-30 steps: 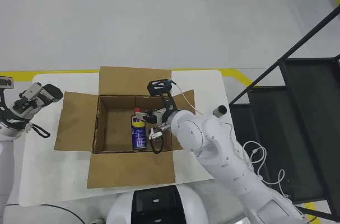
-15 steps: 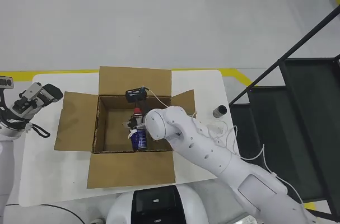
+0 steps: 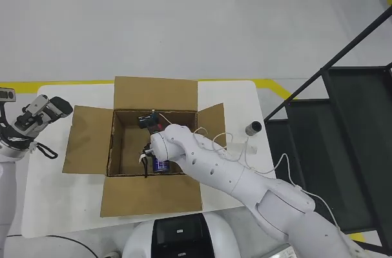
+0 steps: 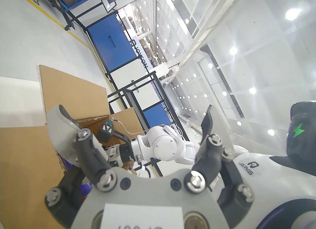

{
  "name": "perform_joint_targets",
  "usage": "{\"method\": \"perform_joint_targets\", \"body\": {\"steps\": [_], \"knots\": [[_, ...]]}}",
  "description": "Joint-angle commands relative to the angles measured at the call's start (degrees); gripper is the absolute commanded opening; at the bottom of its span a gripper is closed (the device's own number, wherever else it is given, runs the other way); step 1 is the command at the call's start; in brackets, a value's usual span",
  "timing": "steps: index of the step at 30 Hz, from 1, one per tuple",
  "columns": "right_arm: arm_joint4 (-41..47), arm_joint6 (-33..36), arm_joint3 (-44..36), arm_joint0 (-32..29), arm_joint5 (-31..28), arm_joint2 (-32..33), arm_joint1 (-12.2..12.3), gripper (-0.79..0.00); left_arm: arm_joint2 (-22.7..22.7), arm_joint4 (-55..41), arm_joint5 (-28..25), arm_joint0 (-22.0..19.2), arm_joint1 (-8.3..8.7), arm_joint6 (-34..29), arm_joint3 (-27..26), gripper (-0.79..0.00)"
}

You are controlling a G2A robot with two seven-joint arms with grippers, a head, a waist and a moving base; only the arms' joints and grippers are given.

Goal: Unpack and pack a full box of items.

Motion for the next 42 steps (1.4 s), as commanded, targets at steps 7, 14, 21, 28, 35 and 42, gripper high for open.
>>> {"method": "perform_joint_targets", "body": {"steps": [7,14,21,28,35,42], "knots": [[2.48,-2.9,7.57,1.43,-0.81,-1.02,-2.84,0.0,0.0,0.0,0.0,0.0,0.0,0.0,0.0,0.0],[4.52,-5.51,13.69,2.45,-2.16,-1.78,-5.36,0.0,0.0,0.0,0.0,0.0,0.0,0.0,0.0,0.0],[5.73,-7.13,18.33,3.62,-3.2,-2.07,-7.45,-0.425,0.0,0.0,0.0,0.0,0.0,0.0,0.0,0.0],[5.44,-7.99,20.81,4.65,-3.16,-2.11,-8.99,-0.785,0.0,0.0,0.0,0.0,0.0,0.0,0.0,0.0],[1.17,-6.79,14.68,5.08,-0.19,-1.46,-8.56,-0.785,0.0,0.0,0.0,0.0,0.0,0.0,0.0,0.0],[-6.57,-2.08,-1.43,1.3,1.7,3.07,-4.51,-0.785,0.0,0.0,0.0,0.0,0.0,0.0,0.0,0.0]]}}
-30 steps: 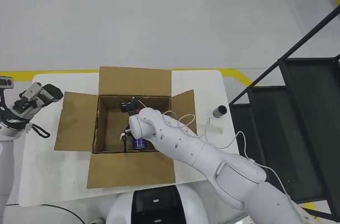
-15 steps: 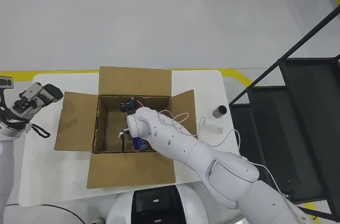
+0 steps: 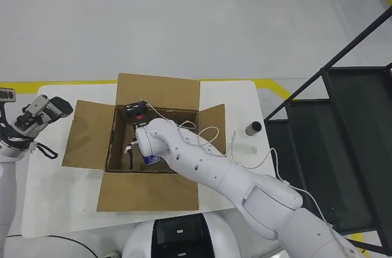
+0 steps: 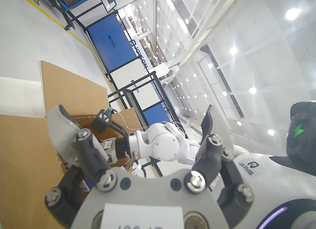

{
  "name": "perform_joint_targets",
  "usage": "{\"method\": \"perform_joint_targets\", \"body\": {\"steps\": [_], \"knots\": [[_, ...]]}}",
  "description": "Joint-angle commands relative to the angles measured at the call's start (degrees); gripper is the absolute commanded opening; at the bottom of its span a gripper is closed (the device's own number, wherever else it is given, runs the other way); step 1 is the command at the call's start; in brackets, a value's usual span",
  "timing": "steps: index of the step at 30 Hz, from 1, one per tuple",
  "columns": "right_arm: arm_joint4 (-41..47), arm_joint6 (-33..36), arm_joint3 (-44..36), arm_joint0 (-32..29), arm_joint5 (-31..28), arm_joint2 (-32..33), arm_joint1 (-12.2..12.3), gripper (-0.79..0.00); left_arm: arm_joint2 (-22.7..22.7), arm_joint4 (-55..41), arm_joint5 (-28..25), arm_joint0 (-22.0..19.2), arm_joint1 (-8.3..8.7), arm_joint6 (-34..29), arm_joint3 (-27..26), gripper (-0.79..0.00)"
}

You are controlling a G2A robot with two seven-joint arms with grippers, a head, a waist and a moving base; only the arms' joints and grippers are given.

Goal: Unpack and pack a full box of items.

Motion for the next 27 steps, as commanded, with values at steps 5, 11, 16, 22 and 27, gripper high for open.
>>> {"method": "perform_joint_targets", "body": {"steps": [5,11,16,22,27], "knots": [[-10.1,6.55,-18.39,-7.78,0.23,5.53,4.79,-0.785,0.0,0.0,0.0,0.0,0.0,0.0,0.0,0.0],[-16.14,7.09,-35.54,-17.92,-5.85,12.45,8.49,-0.785,0.0,0.0,0.0,0.0,0.0,0.0,0.0,0.0],[-16.39,2.14,-47.41,-27.63,-14.77,20.1,10.97,-0.785,0.0,0.0,0.0,0.0,0.0,0.0,0.0,0.0],[-9.76,-2.94,-57.97,-38.64,-28.4,30.52,13.34,-0.785,0.0,0.0,0.0,0.0,0.0,0.0,0.0,0.0],[-2.39,-9.98,-62.95,-47.89,-38.21,40.86,14.91,-0.785,0.0,0.0,0.0,0.0,0.0,0.0,0.0,0.0]]}}
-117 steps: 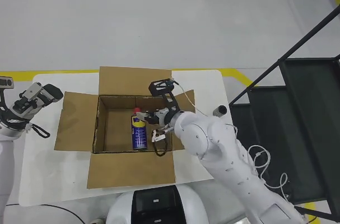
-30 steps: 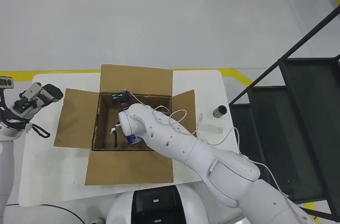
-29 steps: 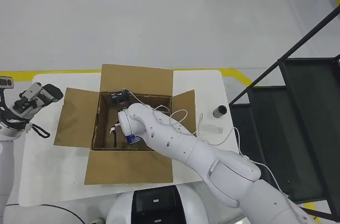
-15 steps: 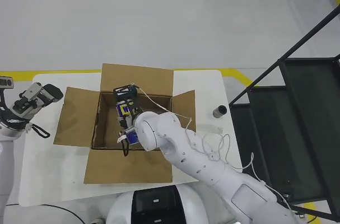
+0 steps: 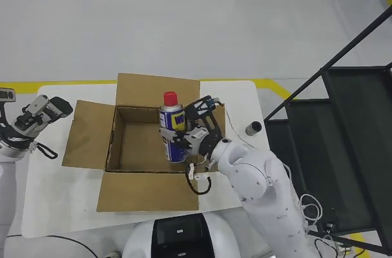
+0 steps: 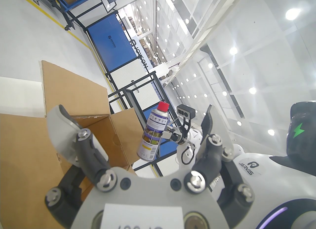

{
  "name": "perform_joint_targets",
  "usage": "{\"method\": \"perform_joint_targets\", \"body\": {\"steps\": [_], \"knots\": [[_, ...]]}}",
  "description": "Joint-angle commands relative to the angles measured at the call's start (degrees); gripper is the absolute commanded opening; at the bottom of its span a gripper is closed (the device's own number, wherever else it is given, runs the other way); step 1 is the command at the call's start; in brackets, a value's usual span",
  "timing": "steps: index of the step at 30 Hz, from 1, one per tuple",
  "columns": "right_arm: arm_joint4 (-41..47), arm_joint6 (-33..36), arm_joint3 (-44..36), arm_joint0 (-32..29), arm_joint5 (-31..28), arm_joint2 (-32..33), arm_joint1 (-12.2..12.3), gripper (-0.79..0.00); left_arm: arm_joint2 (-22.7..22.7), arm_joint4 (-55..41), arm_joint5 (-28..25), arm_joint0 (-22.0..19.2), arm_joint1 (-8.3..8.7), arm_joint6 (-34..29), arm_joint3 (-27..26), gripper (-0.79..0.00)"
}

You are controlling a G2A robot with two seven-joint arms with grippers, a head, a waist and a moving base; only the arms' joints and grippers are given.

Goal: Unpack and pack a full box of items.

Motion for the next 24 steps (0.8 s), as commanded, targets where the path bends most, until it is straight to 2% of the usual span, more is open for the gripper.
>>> {"method": "perform_joint_targets", "body": {"steps": [1,9,24], "knots": [[5.39,-3.53,-1.12,-3.74,-3.84,4.21,0.39,-0.785,0.0,0.0,0.0,0.0,0.0,0.0,0.0,0.0],[18.52,-13.81,-2.27,-15.49,-16.84,15.65,1.77,-0.785,0.0,0.0,0.0,0.0,0.0,0.0,0.0,0.0],[18.67,-14.05,-2.18,-16.07,-17.42,16.27,1.88,-0.785,0.0,0.0,0.0,0.0,0.0,0.0,0.0,0.0]]}}
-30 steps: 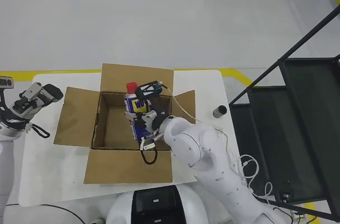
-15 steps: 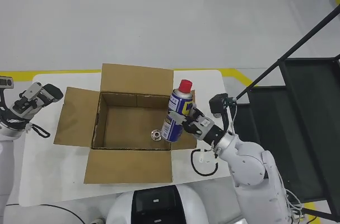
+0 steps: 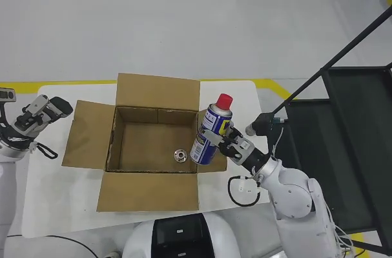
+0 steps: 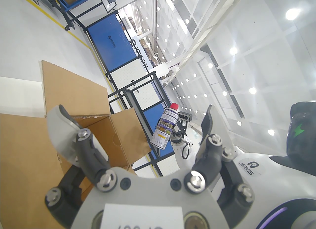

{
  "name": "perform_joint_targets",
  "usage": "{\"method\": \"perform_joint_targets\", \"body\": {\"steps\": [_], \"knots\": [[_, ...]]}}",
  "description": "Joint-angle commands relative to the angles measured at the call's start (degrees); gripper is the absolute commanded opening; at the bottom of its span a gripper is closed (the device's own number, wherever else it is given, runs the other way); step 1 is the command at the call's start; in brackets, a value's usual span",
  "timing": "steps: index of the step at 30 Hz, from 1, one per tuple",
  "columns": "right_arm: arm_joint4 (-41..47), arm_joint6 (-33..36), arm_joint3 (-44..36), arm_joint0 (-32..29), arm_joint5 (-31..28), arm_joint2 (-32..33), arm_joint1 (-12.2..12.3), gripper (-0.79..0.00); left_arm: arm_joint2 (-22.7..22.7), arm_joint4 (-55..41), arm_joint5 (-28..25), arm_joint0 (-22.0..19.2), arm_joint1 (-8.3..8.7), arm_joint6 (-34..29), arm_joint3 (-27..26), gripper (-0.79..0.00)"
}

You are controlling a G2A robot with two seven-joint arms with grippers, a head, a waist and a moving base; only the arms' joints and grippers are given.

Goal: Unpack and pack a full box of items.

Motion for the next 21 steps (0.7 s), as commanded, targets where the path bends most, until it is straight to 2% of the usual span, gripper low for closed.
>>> {"method": "perform_joint_targets", "body": {"steps": [1,8,11,16,21], "knots": [[0.0,0.0,0.0,0.0,0.0,0.0,0.0,-0.785,0.0,0.0,0.0,0.0,0.0,0.0,0.0,0.0],[-0.12,-0.34,0.01,0.09,0.06,0.05,0.03,-0.785,0.0,0.0,0.0,0.0,0.0,0.0,0.0,0.0],[1.33,-1.13,0.17,-0.01,-2.7,1.75,0.43,-0.785,0.0,0.0,0.0,0.0,0.0,0.0,0.0,0.0],[6.6,-3.88,2.2,-3.07,-10.05,9.86,1.34,-0.785,0.0,0.0,0.0,0.0,0.0,0.0,0.0,0.0],[9.07,-12.35,7.92,-7.09,-16.2,17.26,1.72,-0.785,0.0,0.0,0.0,0.0,0.0,0.0,0.0,0.0]]}}
